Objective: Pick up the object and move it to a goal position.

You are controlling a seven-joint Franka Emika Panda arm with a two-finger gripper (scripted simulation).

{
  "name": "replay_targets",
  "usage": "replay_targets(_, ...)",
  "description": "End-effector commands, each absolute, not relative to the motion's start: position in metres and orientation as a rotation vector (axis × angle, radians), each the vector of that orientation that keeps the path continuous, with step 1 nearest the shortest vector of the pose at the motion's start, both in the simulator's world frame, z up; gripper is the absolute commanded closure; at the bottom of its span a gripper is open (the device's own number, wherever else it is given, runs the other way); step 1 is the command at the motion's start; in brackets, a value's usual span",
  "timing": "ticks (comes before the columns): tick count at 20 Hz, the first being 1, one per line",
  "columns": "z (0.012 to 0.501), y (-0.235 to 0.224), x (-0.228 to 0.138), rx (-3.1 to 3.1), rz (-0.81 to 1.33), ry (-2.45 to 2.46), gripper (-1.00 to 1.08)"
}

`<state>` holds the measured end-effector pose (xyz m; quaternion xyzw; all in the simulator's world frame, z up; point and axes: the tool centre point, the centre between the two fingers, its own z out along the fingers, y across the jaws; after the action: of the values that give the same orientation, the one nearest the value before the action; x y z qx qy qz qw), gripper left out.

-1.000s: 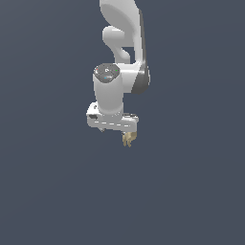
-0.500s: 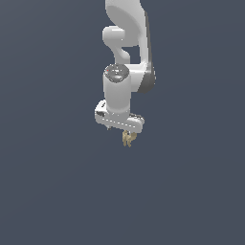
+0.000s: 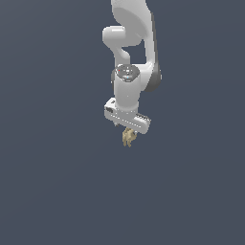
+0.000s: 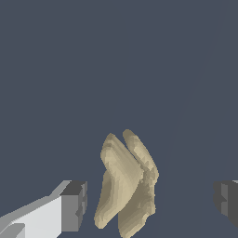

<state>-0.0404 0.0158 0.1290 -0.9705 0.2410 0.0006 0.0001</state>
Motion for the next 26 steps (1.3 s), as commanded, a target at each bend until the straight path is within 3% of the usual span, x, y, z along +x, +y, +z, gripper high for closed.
replay_targets(1,0.127,0.021,-0.044,-3.035,0.001,0.811,-0.92)
replay_targets(16,0.121,0.031,-0.051,-3.009,0.0,0.902,-0.92)
replay_targets(26,0.081,0.031,-0.052,-3.008,0.0,0.907,-0.92)
